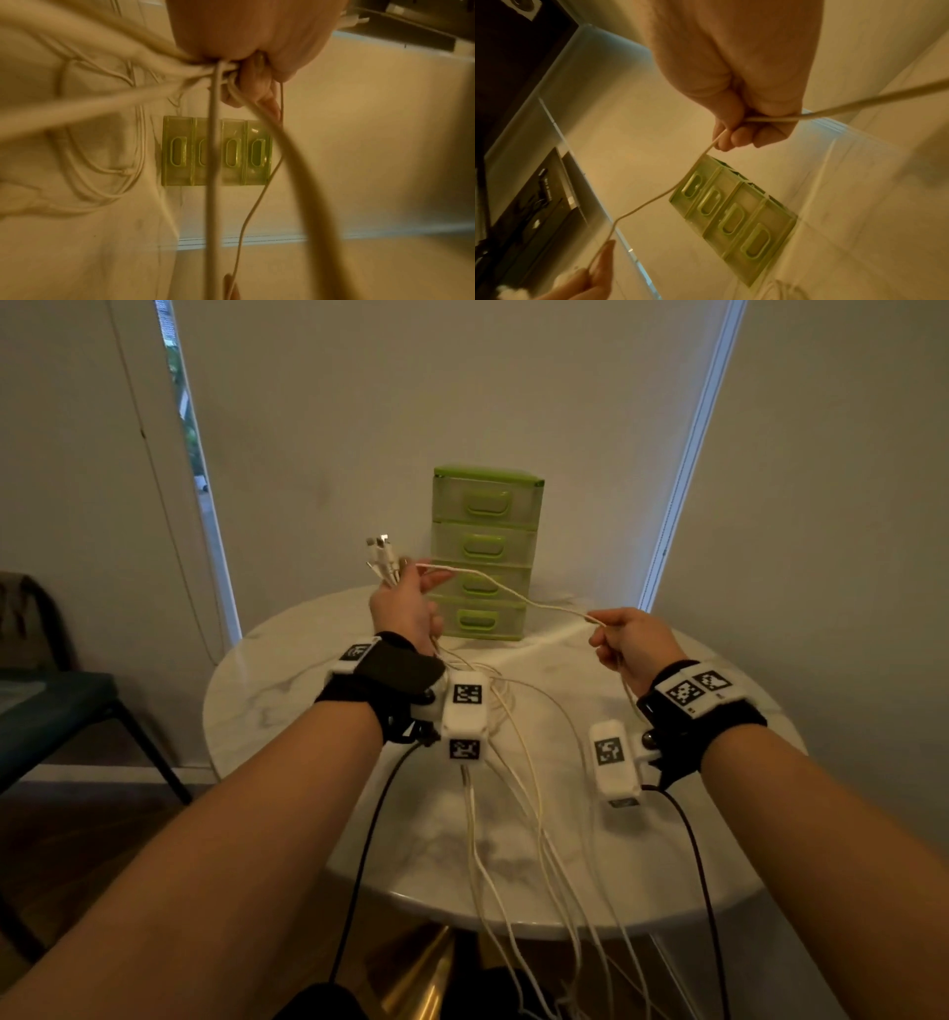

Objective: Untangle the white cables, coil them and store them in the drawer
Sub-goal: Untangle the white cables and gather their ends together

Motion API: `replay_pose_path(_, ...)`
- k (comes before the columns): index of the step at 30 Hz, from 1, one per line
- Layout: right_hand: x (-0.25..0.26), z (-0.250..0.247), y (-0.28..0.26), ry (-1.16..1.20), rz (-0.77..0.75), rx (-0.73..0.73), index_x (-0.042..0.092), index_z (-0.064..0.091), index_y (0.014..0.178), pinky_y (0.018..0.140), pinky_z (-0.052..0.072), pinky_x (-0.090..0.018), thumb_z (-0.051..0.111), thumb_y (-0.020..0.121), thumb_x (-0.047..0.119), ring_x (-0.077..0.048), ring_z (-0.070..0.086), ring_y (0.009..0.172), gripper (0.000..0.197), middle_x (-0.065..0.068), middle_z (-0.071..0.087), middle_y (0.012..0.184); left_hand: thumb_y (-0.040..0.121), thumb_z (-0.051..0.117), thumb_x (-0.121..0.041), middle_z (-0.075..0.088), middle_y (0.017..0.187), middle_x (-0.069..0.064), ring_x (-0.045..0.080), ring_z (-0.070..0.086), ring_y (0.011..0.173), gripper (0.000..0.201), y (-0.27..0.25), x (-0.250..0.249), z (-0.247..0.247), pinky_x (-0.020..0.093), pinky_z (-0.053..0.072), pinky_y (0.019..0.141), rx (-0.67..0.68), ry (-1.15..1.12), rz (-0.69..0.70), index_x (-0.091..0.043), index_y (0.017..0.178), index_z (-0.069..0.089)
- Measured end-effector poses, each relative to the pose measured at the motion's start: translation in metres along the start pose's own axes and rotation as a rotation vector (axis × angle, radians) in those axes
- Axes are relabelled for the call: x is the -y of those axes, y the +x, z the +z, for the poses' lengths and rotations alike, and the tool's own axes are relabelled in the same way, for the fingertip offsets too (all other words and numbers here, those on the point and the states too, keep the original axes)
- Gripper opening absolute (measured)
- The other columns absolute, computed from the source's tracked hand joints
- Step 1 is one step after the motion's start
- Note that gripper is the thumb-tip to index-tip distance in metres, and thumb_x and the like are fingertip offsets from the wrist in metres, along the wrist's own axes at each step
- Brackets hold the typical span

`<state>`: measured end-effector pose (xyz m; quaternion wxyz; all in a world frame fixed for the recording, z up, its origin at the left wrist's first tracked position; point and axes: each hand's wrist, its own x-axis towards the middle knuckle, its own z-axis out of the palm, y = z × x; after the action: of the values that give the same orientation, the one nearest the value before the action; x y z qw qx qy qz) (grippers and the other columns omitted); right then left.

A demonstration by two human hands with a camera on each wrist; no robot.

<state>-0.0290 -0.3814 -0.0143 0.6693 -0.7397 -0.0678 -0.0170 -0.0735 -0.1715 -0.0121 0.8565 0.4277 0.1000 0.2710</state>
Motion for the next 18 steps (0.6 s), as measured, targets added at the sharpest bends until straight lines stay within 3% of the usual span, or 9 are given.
replay_pose_path(2, -0.003, -0.001, 0.001, -0.141, 0.024, -0.001, 0.000, 0.061, 0.101, 0.052, 0.039, -0.017, 0.029, 0.086, -0.013, -0.014, 0.047, 0.057, 0.037, -0.009, 0.057, 0.071, 0.100, 0.042, -0.027, 0.067, 0.075, 0.002, 0.002, 0.027, 0.028, 0.027, -0.002, -0.002, 0.002, 0.011, 0.021, 0.031, 0.040, 0.047, 0.015, -0.014, 0.082, 0.057)
replay_pose_path(3, -0.003, 0.001, 0.001, -0.247, 0.005, 0.014, -0.003, 0.060, 0.109, 0.057, 0.041, -0.019, 0.031, 0.087, -0.011, -0.016, 0.053, 0.064, 0.037, -0.013, 0.063, 0.082, 0.099, 0.044, -0.026, 0.066, 0.078, 0.002, 0.002, 0.027, 0.028, 0.027, -0.005, 0.000, 0.004, 0.011, 0.021, 0.031, 0.070, 0.104, 0.023, -0.014, 0.080, 0.058)
replay_pose_path(5, 0.000, 0.012, -0.005, -0.443, -0.129, 0.031, -0.001, 0.056, 0.122, 0.082, 0.044, -0.022, 0.037, 0.090, -0.006, -0.023, 0.060, 0.101, 0.037, -0.017, 0.062, 0.118, 0.097, 0.048, -0.025, 0.062, 0.079, 0.003, 0.002, 0.027, 0.030, 0.026, -0.012, 0.005, 0.009, 0.013, 0.021, 0.032, 0.147, 0.224, 0.023, -0.015, 0.078, 0.062)
replay_pose_path(7, 0.011, 0.028, -0.016, -0.449, -0.299, 0.078, 0.003, 0.053, 0.128, 0.099, 0.035, -0.023, 0.040, 0.096, 0.007, -0.022, 0.049, 0.124, 0.035, -0.011, 0.054, 0.133, 0.097, 0.049, -0.023, 0.055, 0.073, 0.002, 0.002, 0.026, 0.031, 0.022, -0.020, 0.010, 0.014, 0.015, 0.020, 0.032, 0.235, 0.312, 0.006, -0.016, 0.082, 0.064)
replay_pose_path(9, 0.022, 0.044, -0.025, -0.305, -0.342, 0.187, 0.006, 0.056, 0.124, 0.096, 0.039, -0.025, 0.039, 0.099, 0.018, -0.020, 0.054, 0.114, 0.033, -0.010, 0.059, 0.123, 0.097, 0.049, -0.021, 0.051, 0.063, -0.003, 0.001, 0.026, 0.031, 0.017, -0.027, 0.014, 0.019, 0.015, 0.020, 0.032, 0.296, 0.377, 0.004, -0.016, 0.086, 0.061)
replay_pose_path(11, 0.029, 0.057, -0.031, -0.154, -0.304, 0.266, 0.007, 0.059, 0.114, 0.073, 0.048, -0.023, 0.039, 0.099, 0.018, -0.015, 0.059, 0.079, 0.027, -0.006, 0.064, 0.093, 0.097, 0.049, -0.019, 0.048, 0.051, -0.008, 0.001, 0.027, 0.033, 0.014, -0.032, 0.015, 0.021, 0.015, 0.020, 0.033, 0.321, 0.423, 0.004, -0.019, 0.085, 0.056)
replay_pose_path(13, 0.031, 0.061, -0.031, -0.132, -0.262, 0.246, 0.006, 0.058, 0.116, 0.052, 0.038, -0.021, 0.040, 0.098, 0.015, -0.010, 0.043, 0.055, 0.027, -0.001, 0.052, 0.067, 0.096, 0.049, -0.020, 0.043, 0.054, -0.005, 0.004, 0.026, 0.037, 0.014, -0.033, 0.015, 0.020, 0.016, 0.021, 0.035, 0.323, 0.426, 0.001, -0.021, 0.084, 0.056)
replay_pose_path(15, 0.027, 0.058, -0.029, -0.131, -0.258, 0.240, 0.006, 0.061, 0.110, 0.048, 0.028, -0.022, 0.039, 0.098, 0.010, -0.010, 0.033, 0.050, 0.026, 0.000, 0.040, 0.058, 0.097, 0.048, -0.024, 0.042, 0.064, -0.002, 0.004, 0.027, 0.038, 0.017, -0.031, 0.013, 0.017, 0.016, 0.021, 0.035, 0.293, 0.391, 0.005, -0.018, 0.086, 0.060)
replay_pose_path(18, 0.019, 0.049, -0.031, -0.216, -0.268, 0.278, 0.016, 0.060, 0.079, 0.049, 0.029, -0.023, 0.038, 0.096, 0.006, -0.011, 0.032, 0.050, 0.029, 0.000, 0.038, 0.055, 0.099, 0.046, -0.026, 0.046, 0.070, -0.004, 0.001, 0.027, 0.031, 0.024, -0.026, 0.010, 0.012, 0.014, 0.021, 0.033, 0.223, 0.248, 0.013, -0.012, 0.095, 0.065)
